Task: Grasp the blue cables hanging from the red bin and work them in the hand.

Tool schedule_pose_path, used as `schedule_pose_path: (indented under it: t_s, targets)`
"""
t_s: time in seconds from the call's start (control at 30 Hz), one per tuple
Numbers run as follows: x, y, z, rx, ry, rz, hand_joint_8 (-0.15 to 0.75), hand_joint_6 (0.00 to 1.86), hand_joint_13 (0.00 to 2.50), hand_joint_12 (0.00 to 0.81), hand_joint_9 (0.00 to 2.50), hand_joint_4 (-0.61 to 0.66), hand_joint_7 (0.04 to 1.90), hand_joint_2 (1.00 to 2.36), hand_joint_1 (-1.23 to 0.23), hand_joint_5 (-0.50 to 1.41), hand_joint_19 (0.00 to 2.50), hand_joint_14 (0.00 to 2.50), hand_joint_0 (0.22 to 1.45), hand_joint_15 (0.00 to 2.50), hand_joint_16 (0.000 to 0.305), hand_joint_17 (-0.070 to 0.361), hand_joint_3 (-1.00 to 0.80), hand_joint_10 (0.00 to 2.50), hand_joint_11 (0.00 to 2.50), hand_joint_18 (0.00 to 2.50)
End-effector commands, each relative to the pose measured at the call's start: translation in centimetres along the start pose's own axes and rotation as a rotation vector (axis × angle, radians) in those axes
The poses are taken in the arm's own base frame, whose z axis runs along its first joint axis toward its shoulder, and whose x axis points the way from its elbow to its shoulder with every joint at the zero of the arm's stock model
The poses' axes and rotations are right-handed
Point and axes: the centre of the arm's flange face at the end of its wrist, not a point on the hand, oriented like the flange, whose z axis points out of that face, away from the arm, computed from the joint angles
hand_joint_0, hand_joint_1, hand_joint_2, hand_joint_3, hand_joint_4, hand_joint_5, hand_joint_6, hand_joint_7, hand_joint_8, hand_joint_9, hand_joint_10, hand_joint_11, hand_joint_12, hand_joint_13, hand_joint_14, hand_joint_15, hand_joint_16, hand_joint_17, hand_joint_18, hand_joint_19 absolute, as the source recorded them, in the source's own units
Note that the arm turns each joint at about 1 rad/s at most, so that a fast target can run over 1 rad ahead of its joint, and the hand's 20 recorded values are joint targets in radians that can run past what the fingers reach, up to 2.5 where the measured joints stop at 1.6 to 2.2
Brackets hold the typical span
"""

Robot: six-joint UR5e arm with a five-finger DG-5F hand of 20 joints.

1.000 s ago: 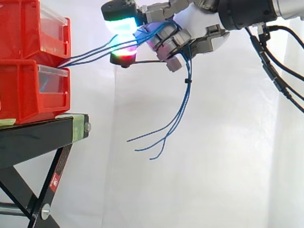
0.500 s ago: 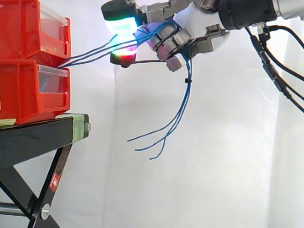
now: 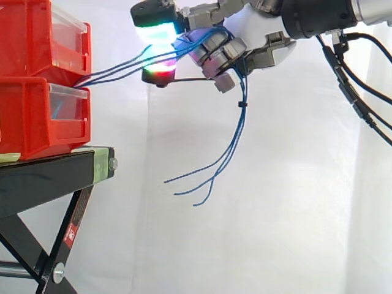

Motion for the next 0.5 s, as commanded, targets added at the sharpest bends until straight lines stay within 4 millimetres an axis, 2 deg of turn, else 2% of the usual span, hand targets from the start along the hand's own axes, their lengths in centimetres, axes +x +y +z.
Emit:
schedule_pose_path:
  t_s: [0.0, 0.47]
  targets:
    - [-0.02, 0.04, -0.01, -0.001, 0.001, 0.000, 0.446, 0.26, 0.98, 0.498, 0.73, 0.30, 1.39, 1.02, -0.63, 0.45, 1.02, 2.50, 0.93, 1.52, 0.053, 0.120, -0.23, 2.50, 2.50, 1.45]
    - [0.05, 0.07, -0.04, -0.001, 0.001, 0.000, 0.446, 0.26, 0.98, 0.505, 0.73, 0.30, 1.38, 1.02, -0.63, 0.45, 1.02, 2.50, 0.93, 1.51, 0.054, 0.122, -0.23, 2.50, 2.50, 1.45]
